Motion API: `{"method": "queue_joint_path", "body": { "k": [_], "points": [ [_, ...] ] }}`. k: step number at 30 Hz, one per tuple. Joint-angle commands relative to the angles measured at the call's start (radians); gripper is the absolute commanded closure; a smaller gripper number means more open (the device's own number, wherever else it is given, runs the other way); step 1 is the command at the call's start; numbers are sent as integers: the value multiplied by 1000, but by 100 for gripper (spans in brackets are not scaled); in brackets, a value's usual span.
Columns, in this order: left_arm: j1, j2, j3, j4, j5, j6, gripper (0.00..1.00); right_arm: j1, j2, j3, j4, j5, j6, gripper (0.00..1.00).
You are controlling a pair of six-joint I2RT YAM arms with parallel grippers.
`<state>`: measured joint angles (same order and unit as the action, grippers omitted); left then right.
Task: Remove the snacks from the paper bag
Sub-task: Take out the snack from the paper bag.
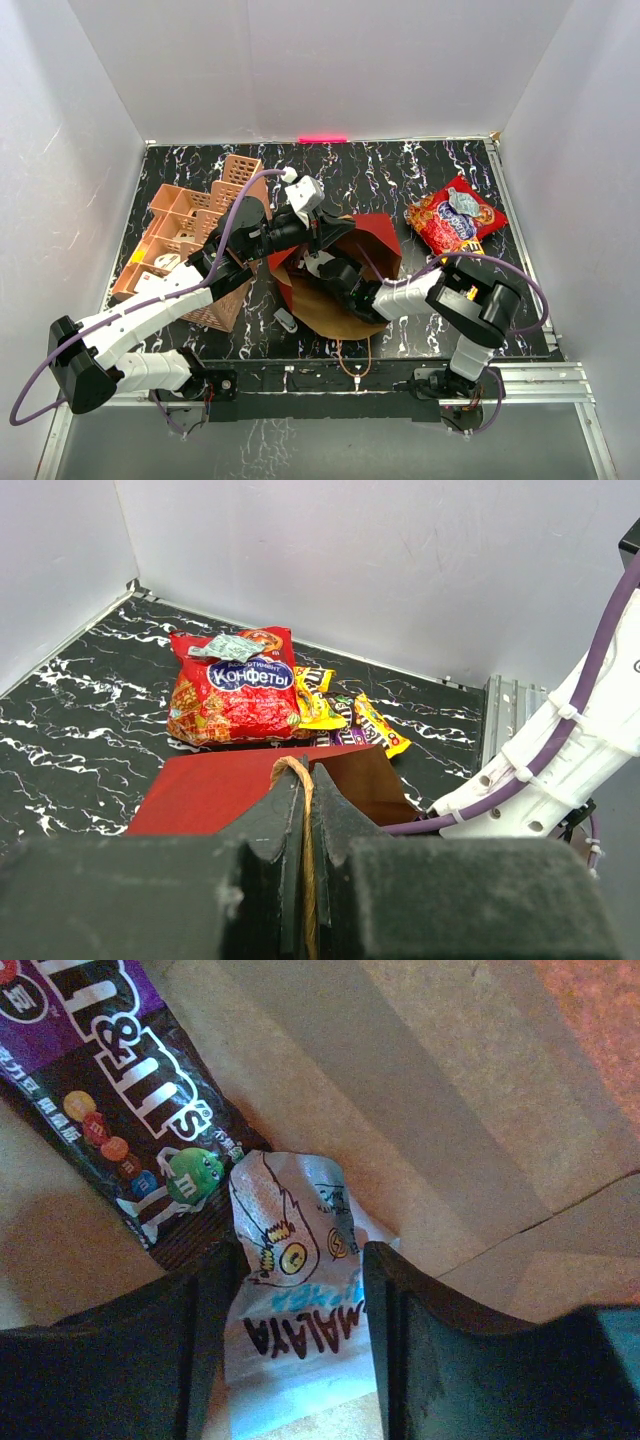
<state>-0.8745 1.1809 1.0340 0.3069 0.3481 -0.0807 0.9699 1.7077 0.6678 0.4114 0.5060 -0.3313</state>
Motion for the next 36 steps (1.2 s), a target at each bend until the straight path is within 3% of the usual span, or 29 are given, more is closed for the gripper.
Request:
{"method": "queue_joint_path", "body": {
  "k": [1, 4, 11, 26, 36],
  "points": [
    [-2, -39, 19, 29, -1, 15, 100, 0, 26, 39, 51, 59, 7, 49],
    [-3, -41, 18, 28, -4, 19, 100, -2, 29, 41, 52, 84, 6, 67],
    [-3, -37, 17, 29, -7, 19, 100, -3, -61, 23, 2, 53, -8, 92],
    [-2, -23, 17, 16, -38, 38, 100, 12, -525, -95, -222, -462, 45, 93],
    [-2, -16, 9, 15, -99, 51, 100, 13, -895, -51, -473, -593, 212, 93]
  ]
}}
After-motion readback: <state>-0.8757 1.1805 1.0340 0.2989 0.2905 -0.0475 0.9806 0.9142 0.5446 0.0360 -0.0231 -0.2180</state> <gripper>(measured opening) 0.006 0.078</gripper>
